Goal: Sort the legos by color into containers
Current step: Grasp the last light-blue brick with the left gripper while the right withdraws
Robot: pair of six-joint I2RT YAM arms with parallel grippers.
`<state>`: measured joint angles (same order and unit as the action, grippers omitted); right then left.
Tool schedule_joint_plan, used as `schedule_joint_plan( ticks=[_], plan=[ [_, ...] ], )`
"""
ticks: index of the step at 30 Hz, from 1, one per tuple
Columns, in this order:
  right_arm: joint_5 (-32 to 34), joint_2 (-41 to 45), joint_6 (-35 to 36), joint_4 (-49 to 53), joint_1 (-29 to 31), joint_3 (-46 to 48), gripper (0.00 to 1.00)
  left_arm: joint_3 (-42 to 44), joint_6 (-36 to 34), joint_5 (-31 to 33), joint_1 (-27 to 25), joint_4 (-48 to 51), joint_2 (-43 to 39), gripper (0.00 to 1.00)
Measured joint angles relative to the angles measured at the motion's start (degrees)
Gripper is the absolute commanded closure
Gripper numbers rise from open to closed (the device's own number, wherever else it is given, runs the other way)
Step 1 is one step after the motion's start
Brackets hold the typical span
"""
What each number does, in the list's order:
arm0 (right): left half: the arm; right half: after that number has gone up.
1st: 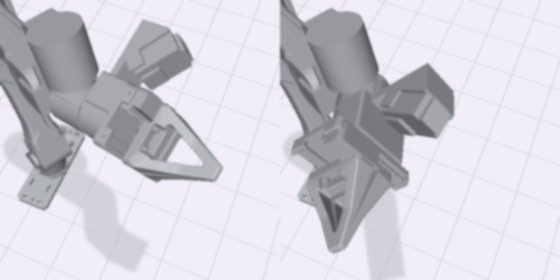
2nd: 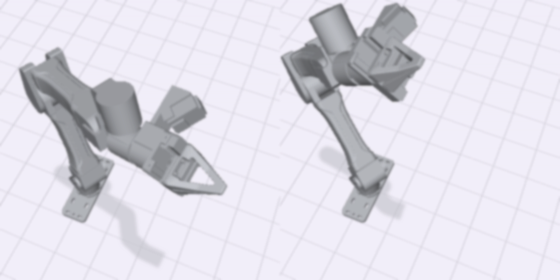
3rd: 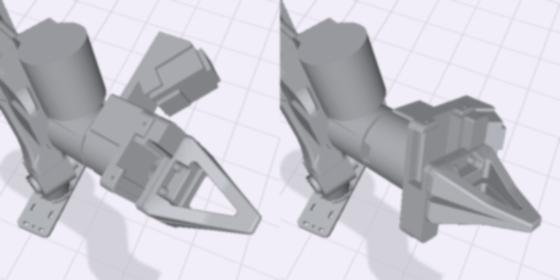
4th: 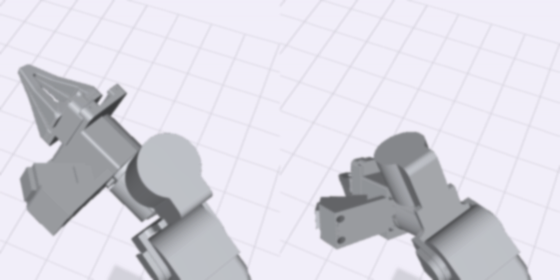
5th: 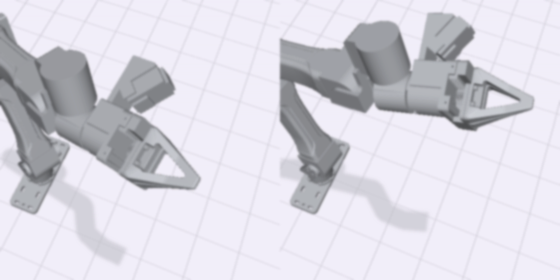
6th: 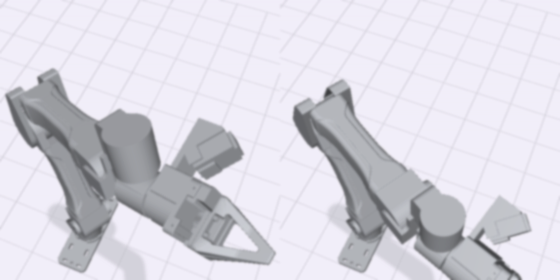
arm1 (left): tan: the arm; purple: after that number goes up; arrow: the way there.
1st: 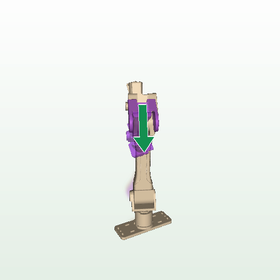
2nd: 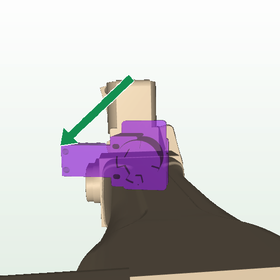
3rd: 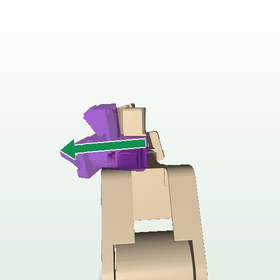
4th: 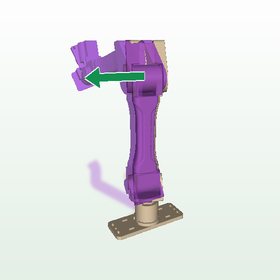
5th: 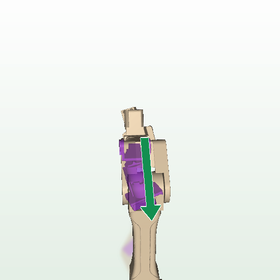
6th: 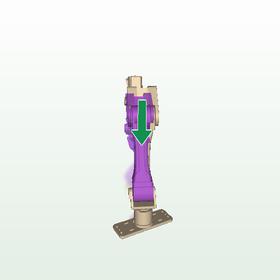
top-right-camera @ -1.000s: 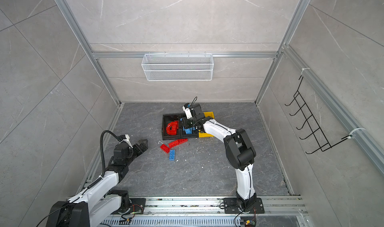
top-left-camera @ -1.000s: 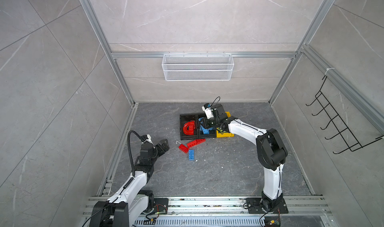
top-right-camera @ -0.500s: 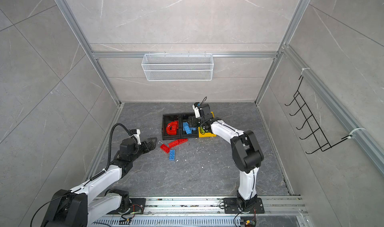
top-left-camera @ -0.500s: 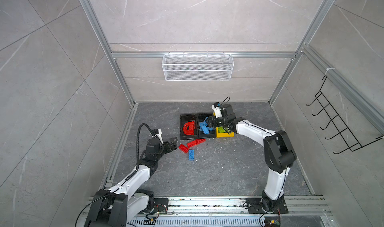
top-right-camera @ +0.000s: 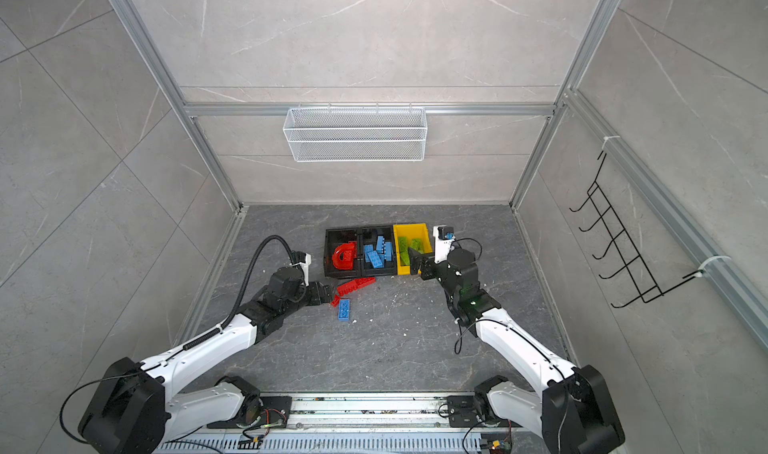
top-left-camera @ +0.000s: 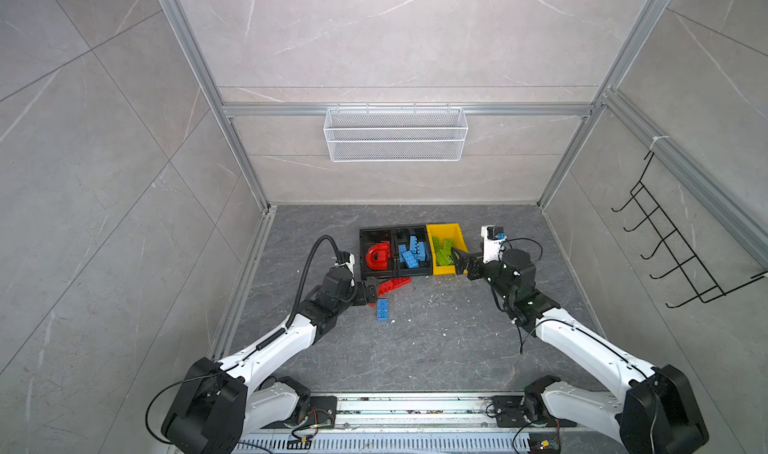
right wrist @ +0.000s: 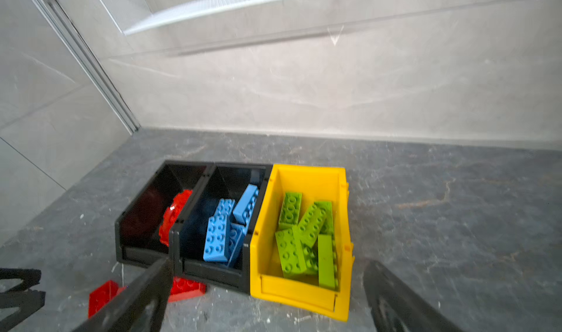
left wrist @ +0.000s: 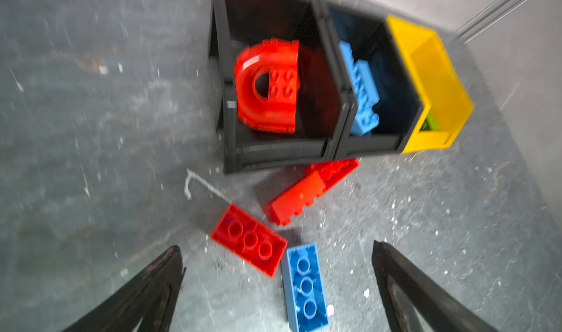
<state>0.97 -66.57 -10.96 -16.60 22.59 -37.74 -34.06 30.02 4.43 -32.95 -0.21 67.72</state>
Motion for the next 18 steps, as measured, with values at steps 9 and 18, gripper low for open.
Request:
schedule_joint_plan(
  ticks=[9, 18],
  plan=[
    [-9.68, -2.84, -6.25, -1.84, 0.00, 3.08, 0.00, -4.85, 8.44, 9.73, -14.34, 12.33, 5.38, 0.01],
    [-9.77, 0.52, -7.96, -7.82, -0.02, 10.29, 0.00, -11.87, 12.07, 13.53, -16.79, 17.79, 15.23, 0.08]
  ],
)
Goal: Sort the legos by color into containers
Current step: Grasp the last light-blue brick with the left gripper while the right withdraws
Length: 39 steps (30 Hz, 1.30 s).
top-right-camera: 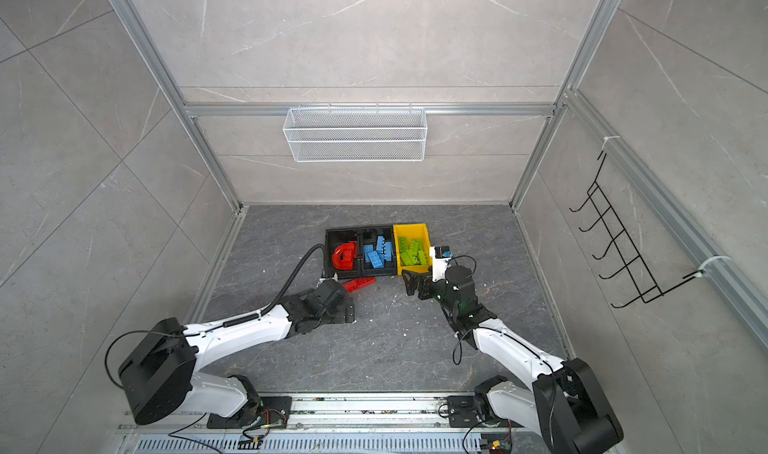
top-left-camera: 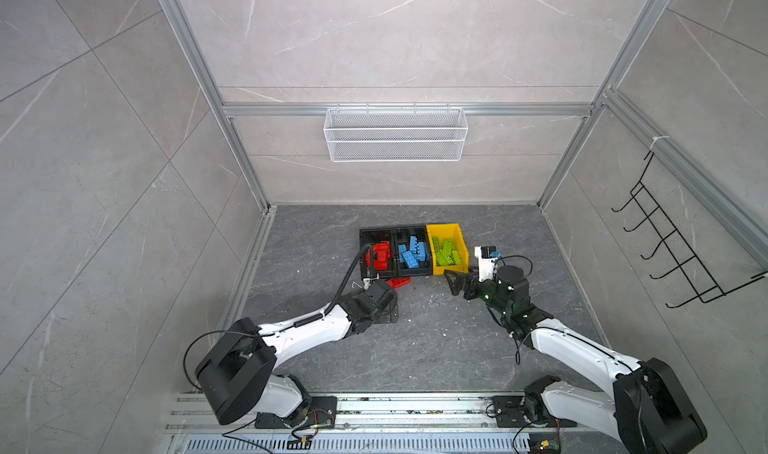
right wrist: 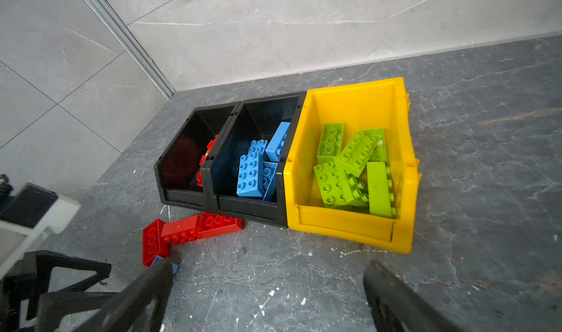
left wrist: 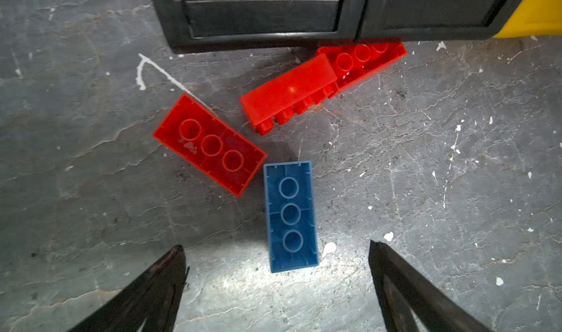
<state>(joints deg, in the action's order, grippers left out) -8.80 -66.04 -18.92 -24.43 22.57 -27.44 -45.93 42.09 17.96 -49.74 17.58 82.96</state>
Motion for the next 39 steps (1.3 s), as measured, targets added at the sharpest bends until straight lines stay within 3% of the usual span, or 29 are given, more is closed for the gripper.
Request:
schedule_joint_plan(
  ticks=[8, 24, 39],
  plan=[
    [-0.07, -0.42, -0.68, -1.90, 0.02, 0.00, 0.00, -4.59, 1.75, 0.02, -1.77, 1.62, 9.77, 0.15],
    [-0.48, -2.62, -1.05, -2.03, 0.02, 0.00, 0.00, -4.57, 0.68, 2.29, -1.77, 2.16, 10.43, 0.23],
    [-0.48, -2.64, -1.07, -2.03, 0.02, -0.02, 0.00, -5.60, -2.34, 2.95, -1.77, -0.04, 14.27, 0.57]
  ],
)
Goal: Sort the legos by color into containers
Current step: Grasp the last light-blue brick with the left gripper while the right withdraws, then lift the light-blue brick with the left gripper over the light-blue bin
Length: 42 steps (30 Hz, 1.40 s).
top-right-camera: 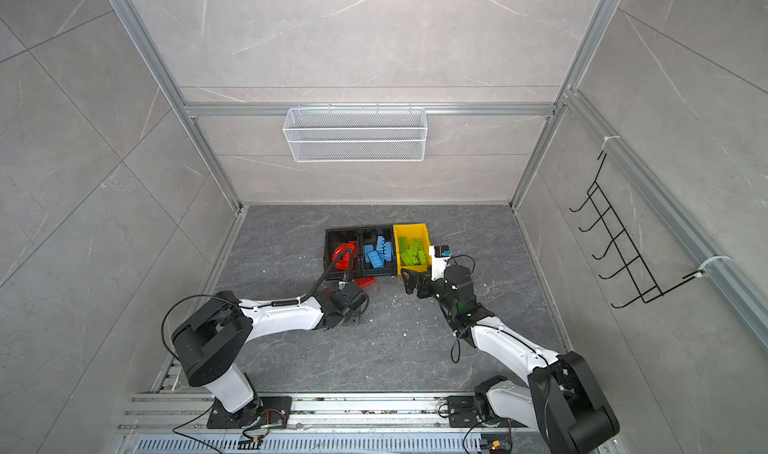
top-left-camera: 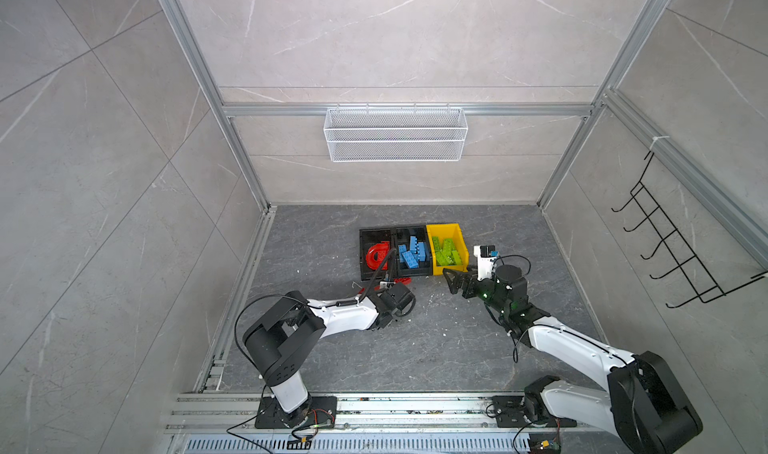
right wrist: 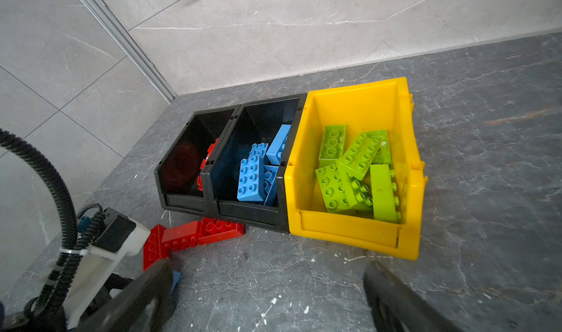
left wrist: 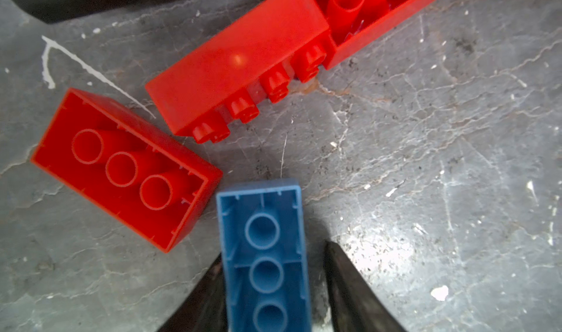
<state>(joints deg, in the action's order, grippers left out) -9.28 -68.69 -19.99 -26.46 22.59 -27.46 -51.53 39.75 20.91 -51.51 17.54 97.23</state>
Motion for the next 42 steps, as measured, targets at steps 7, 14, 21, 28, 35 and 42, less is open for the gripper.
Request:
schedule_joint_plan(
  ticks=[7, 14, 21, 28, 35, 42],
  plan=[
    [-0.02, 0.00, 0.00, 0.02, 0.00, -0.02, 0.00, -0.11, -0.52, 0.11, 0.00, 0.09, 0.00, 0.72],
    [0.02, 0.00, 0.00, 0.02, 0.00, -0.07, 0.00, -0.17, -0.81, 0.13, 0.00, 1.31, -0.66, 0.80],
    [0.31, 0.00, 0.00, 0.00, 0.00, -0.07, 0.00, -3.76, -3.56, -0.17, -0.02, 3.65, -5.64, 0.82],
    [0.48, 0.00, -0.02, -0.02, 0.00, -0.07, 0.00, -19.41, -12.55, -1.79, 0.85, 5.16, -4.04, 0.85],
    [0.46, 0.92, 0.00, 0.00, 0.00, -0.07, 0.00, -35.01, -18.16, -10.82, 8.24, 3.43, 7.82, 0.85],
    [1.53, 1.75, 0.00, -0.42, 0.00, -0.04, 0.00, -46.23, -21.55, -13.68, 10.43, 5.38, 20.31, 0.84]
  ],
)
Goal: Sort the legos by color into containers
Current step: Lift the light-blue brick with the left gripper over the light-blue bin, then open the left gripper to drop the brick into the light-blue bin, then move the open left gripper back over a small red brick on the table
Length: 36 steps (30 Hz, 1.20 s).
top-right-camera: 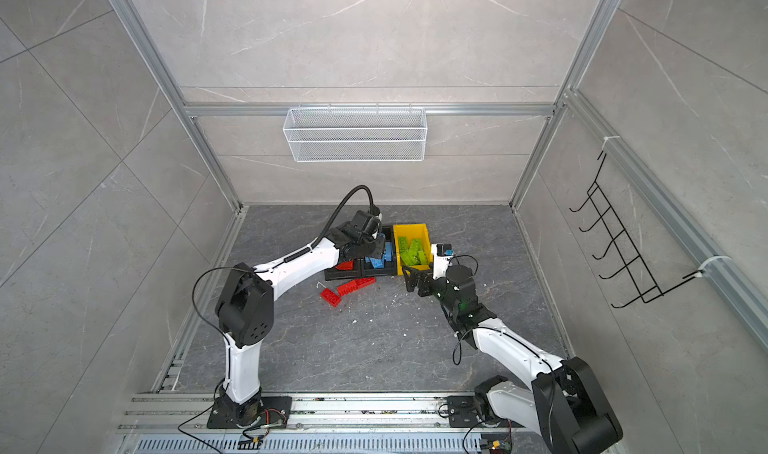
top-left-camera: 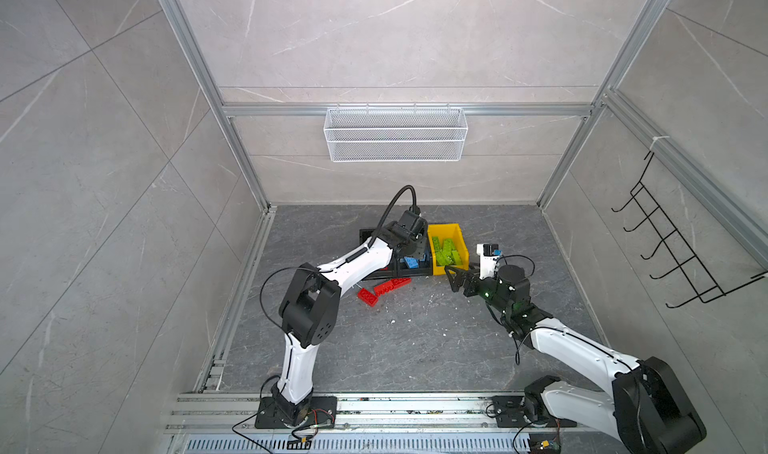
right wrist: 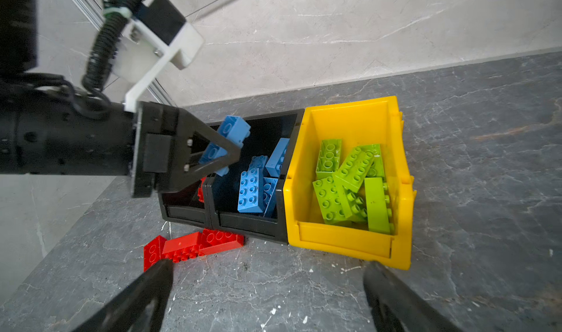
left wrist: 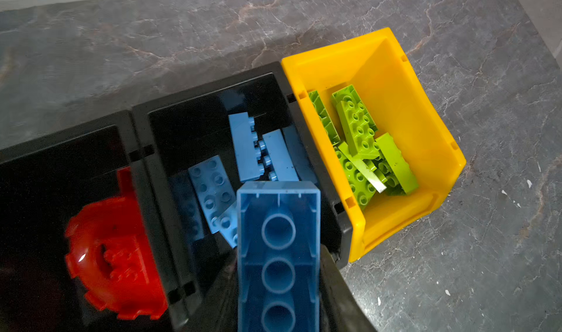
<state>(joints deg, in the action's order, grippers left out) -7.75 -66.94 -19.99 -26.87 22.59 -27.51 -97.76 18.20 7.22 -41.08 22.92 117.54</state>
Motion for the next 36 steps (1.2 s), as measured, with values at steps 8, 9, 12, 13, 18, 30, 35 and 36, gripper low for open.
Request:
schedule_joint_plan(
  ticks=[8, 9, 12, 13, 18, 30, 35, 36],
  plan=[
    [0.00, -0.02, 0.00, -0.02, 0.00, 0.00, 0.00, -3.43, -1.75, -0.59, 1.14, 1.99, 5.29, 0.78],
    [-0.02, -0.04, 0.00, -0.02, 0.00, 0.00, 0.00, -3.67, -1.84, -0.70, 1.46, 2.29, 5.51, 0.73],
    [-0.02, -0.13, 0.00, -0.02, -0.02, 0.00, 0.00, -4.81, -2.45, -0.81, 2.56, 3.23, 5.77, 0.52],
    [-0.04, -0.13, 0.00, -0.02, 0.00, 0.00, 0.00, -5.44, -2.67, -0.74, 2.80, 3.56, 5.77, 0.46],
    [-0.46, -0.13, 0.00, -0.02, -0.02, 0.00, 0.00, -5.92, -3.72, -0.70, 3.48, 2.99, 5.46, 0.25],
    [-1.55, -0.15, 0.00, -0.02, 0.00, 0.00, 0.00, 14.34, 0.87, 2.08, 2.34, 2.78, -13.40, 0.22],
    [-2.23, -0.81, -0.02, -0.02, 0.00, 0.00, 0.00, 28.37, 8.00, 4.70, 2.05, 2.03, -25.94, 0.22],
    [-2.36, -1.01, -0.02, -0.02, 0.00, 0.00, 0.00, 31.28, 9.62, 5.38, 1.92, 1.84, -28.00, 0.21]
  ],
)
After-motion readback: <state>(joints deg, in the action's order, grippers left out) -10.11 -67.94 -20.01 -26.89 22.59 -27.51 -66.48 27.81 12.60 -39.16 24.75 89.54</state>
